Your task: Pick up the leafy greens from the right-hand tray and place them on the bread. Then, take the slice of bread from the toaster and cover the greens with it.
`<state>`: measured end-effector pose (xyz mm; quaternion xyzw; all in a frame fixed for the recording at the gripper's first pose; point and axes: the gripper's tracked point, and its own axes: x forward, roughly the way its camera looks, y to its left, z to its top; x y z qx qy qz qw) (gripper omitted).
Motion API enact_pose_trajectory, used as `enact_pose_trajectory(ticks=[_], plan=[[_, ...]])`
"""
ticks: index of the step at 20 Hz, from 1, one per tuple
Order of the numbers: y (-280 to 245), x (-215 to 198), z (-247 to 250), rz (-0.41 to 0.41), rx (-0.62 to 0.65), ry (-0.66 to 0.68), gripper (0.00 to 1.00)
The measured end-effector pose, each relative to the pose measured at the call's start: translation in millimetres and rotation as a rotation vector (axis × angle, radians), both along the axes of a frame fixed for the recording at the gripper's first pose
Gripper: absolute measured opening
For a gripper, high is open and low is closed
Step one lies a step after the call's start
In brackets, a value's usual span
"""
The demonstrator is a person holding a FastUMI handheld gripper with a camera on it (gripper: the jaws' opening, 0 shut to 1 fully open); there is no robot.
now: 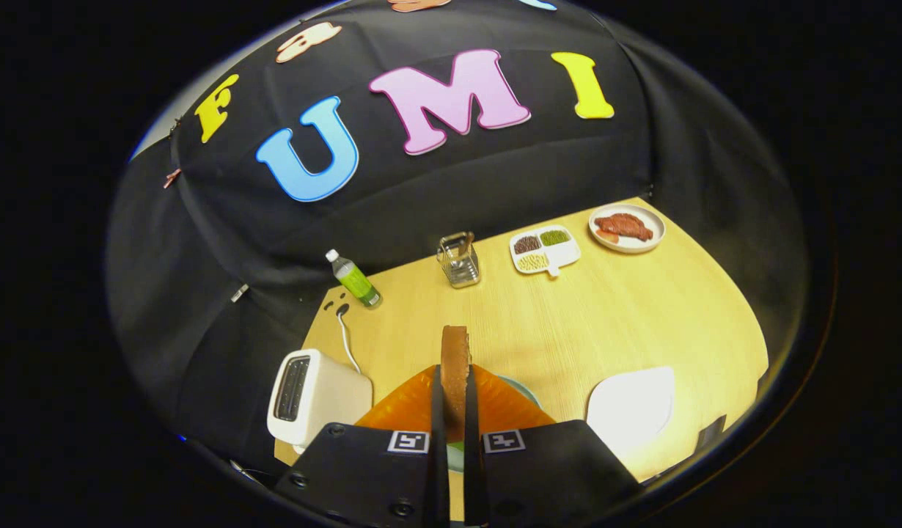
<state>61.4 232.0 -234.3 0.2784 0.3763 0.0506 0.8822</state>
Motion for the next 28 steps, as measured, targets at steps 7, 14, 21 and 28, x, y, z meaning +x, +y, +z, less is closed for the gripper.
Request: enact_pose_trajectory(ticks=[7,14,21,28], plan=[[66,-2,-55,-0.037,0.234,0.063,0.12],[34,-31,-156,-0.055,0.080,0.243,0.12],[29,-41,-179,0.152,0.022,0.248,0.39],[11,-31,-174,0.370,-0.210,0.150,0.56]])
